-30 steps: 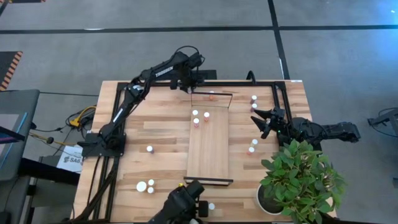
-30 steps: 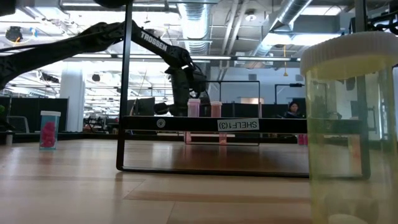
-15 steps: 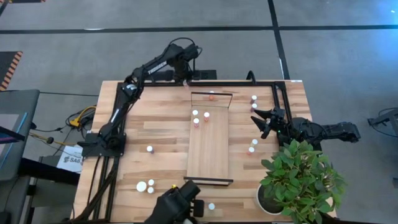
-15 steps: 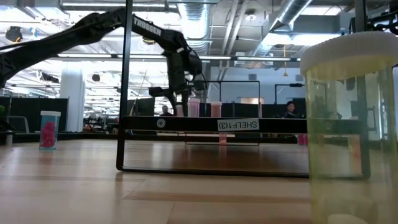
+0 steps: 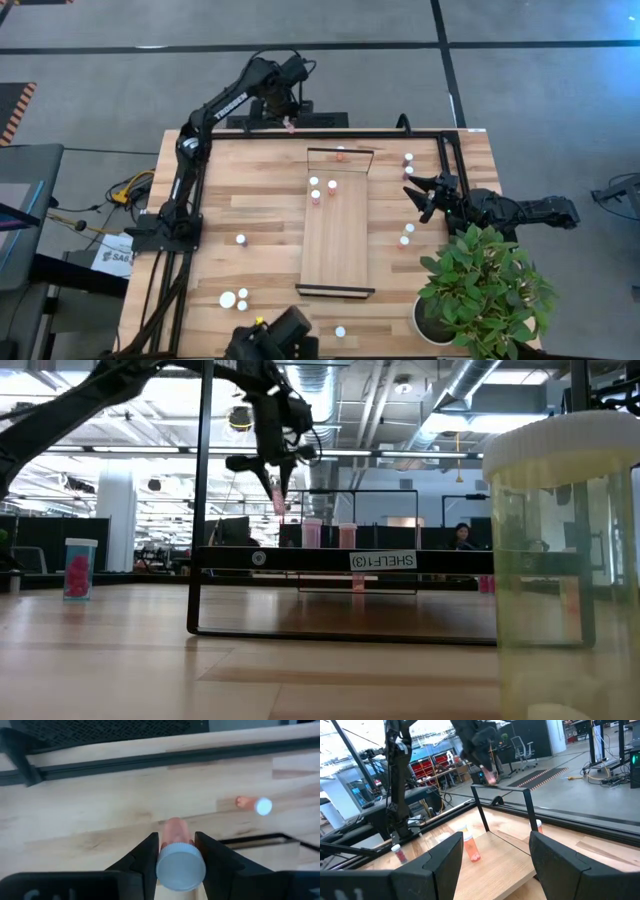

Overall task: Pick and place medicine bottles onto shelf by color
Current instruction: Put the purple pill bottle on the shelf

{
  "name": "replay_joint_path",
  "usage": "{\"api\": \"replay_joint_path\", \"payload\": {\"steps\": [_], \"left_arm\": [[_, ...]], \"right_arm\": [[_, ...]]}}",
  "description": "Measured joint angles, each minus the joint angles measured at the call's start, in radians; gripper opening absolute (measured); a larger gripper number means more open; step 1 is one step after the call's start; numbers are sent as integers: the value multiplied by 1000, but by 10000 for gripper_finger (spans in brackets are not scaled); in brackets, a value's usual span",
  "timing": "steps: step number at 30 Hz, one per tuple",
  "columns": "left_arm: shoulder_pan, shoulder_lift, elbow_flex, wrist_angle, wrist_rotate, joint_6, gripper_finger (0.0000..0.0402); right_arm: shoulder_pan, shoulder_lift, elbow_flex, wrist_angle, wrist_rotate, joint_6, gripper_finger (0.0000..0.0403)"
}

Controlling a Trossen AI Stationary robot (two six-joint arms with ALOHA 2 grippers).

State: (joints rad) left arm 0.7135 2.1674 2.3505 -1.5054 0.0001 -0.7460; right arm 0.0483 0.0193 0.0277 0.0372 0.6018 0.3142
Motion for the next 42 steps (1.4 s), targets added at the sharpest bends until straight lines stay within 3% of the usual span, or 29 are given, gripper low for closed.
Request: {"api": "replay_joint_path", "payload": {"steps": [14,20,34,42], "left_arm": [[-170,-52,-1,-66,-21,-8,101],[-269,-52,-1,-66,-23,-90,83],[-516,-50,-1,-66,-46,-301,89],[-658,-38,-1,-42,-168,-401,87]], "right_arm": [[0,0,0,0,0,0,251],[0,0,0,0,0,0,251],[0,0,0,0,0,0,251],[0,0,0,0,0,0,251]]}}
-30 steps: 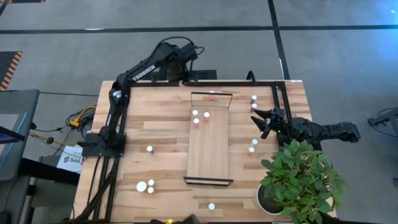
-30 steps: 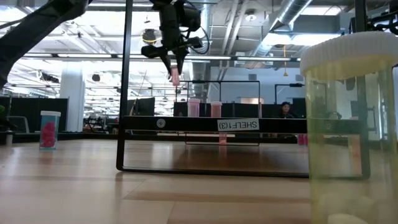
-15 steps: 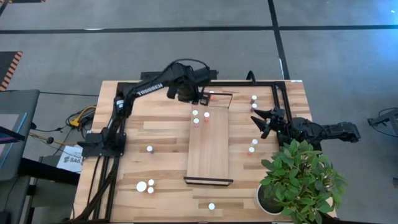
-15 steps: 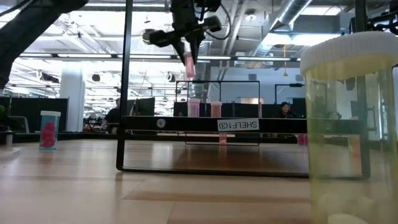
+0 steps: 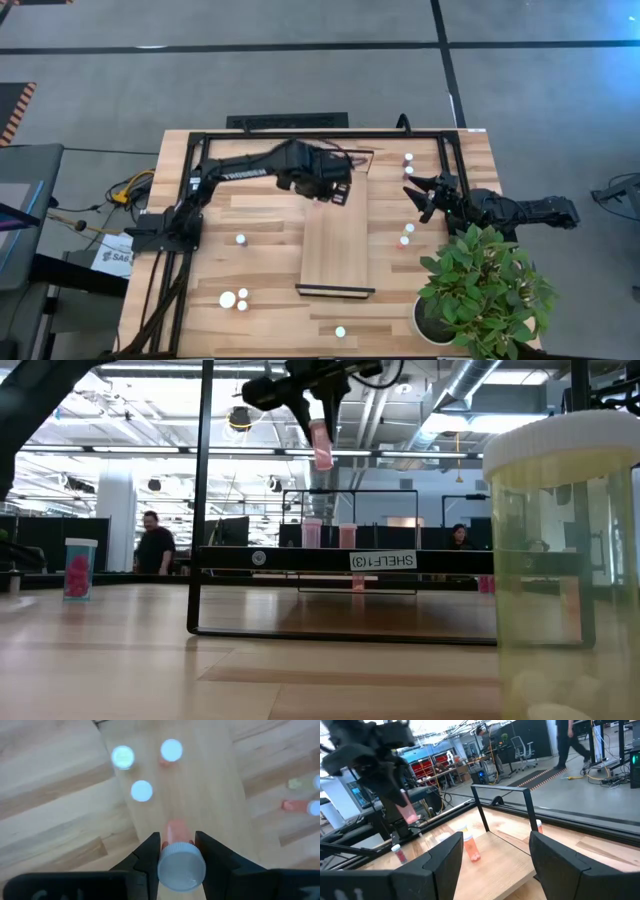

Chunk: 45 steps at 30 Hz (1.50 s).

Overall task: Pick and place medicine bottles onto shelf by color
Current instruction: Put the purple pill bottle on the shelf

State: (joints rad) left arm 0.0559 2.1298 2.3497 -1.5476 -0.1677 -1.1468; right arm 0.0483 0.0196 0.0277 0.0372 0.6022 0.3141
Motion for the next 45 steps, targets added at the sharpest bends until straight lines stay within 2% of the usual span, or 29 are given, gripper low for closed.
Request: {"api": "replay_joint_path", "payload": {"steps": [5,9,19,32,45], "left_arm": [[-71,1,-39,53,-110,-1,87],[-102,3,-98,93,-140,1,87],[-90,105,-118,107,-54,9,90],[-42,182,-115,182,-42,137,91],[-2,226,-114,219,-27,202,91]], "right_arm": [[0,0,0,0,0,0,251],[0,0,0,0,0,0,251],[0,0,0,-2,0,0,251],[0,0,0,-3,0,0,251],[0,0,0,-1,0,0,251]]}}
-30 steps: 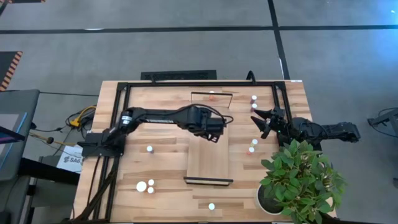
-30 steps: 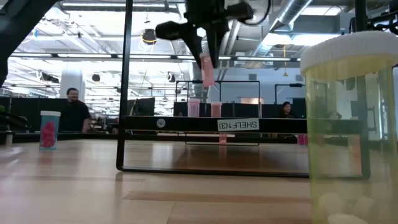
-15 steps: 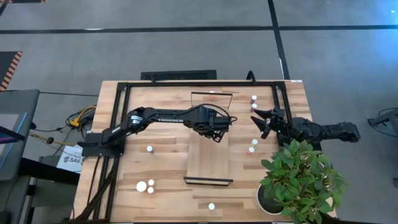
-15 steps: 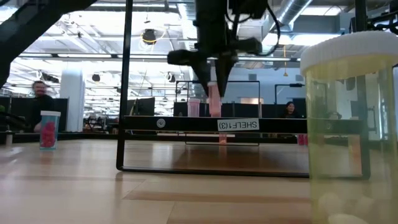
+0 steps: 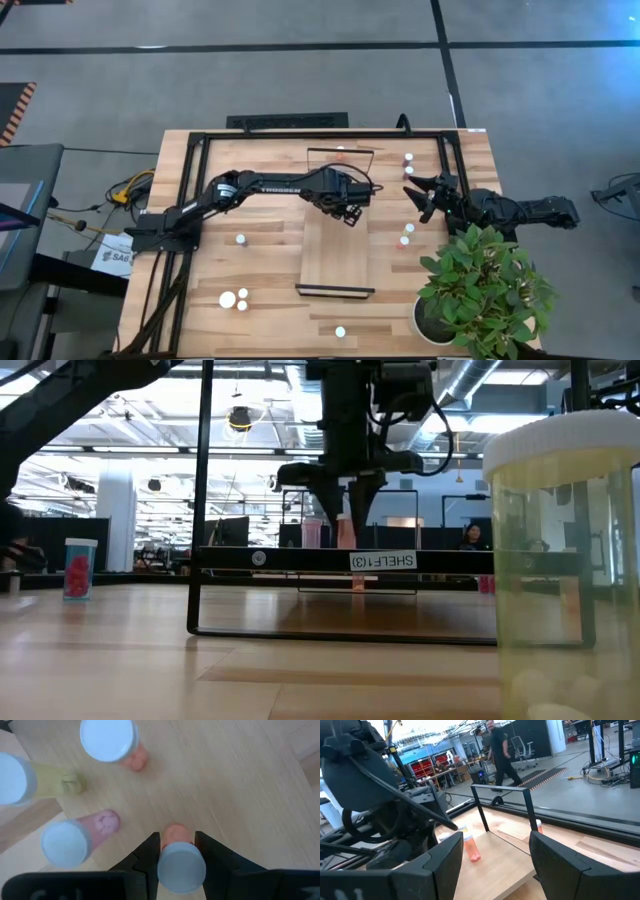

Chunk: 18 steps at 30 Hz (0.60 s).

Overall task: Pick and place medicine bottles onto shelf by color
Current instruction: Put the purple pill bottle on the shelf

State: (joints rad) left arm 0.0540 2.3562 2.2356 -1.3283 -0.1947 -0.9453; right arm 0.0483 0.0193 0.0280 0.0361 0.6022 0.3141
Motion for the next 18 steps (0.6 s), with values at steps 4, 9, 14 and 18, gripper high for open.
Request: {"api": "replay_joint_path", "payload": {"steps": [4,9,14,18], "left_arm": [[16,0,0,7,-1,1,92],[34,1,0,10,-2,1,92],[43,1,0,11,-1,3,92],[44,1,0,11,8,18,92]], "right_arm": [[0,0,0,0,0,0,251],[0,0,0,1,0,0,251],[0,0,0,1,0,0,251],[0,0,0,1,0,0,251]]}}
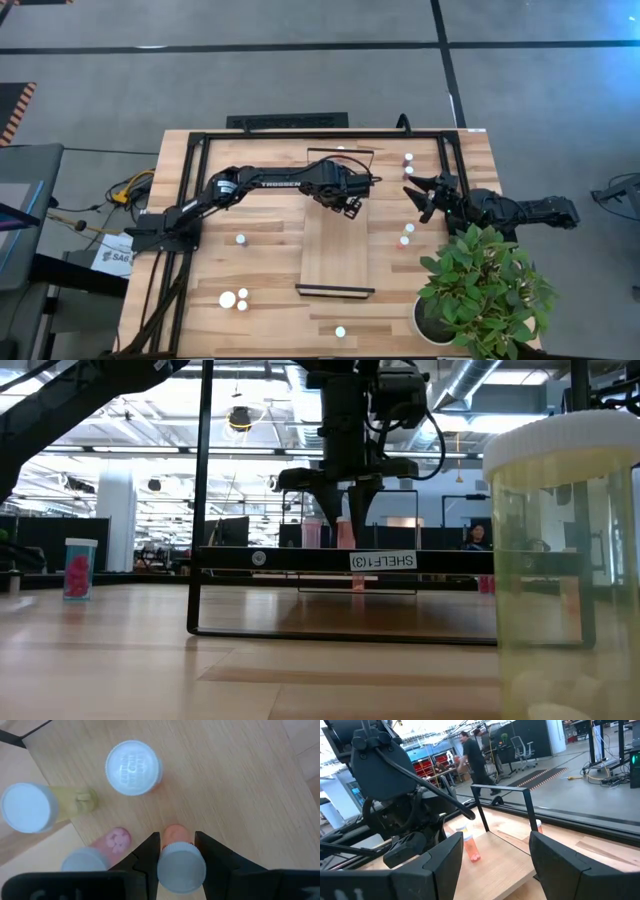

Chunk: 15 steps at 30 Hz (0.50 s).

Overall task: Pick and place medicine bottles onto shelf by color
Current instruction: Put the purple pill bottle on the shelf

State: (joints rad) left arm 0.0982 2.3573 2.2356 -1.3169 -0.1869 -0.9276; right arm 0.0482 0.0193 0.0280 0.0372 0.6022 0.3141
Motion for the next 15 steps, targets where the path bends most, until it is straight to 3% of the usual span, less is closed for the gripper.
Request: {"api": "replay_joint_path", "payload": {"steps": [6,15], "left_arm": [[0,0,0,1,3,1,99],[0,6,5,-2,10,17,171]], "right_arm": [[0,0,0,0,0,0,251],[0,0,0,0,0,0,251]]}}
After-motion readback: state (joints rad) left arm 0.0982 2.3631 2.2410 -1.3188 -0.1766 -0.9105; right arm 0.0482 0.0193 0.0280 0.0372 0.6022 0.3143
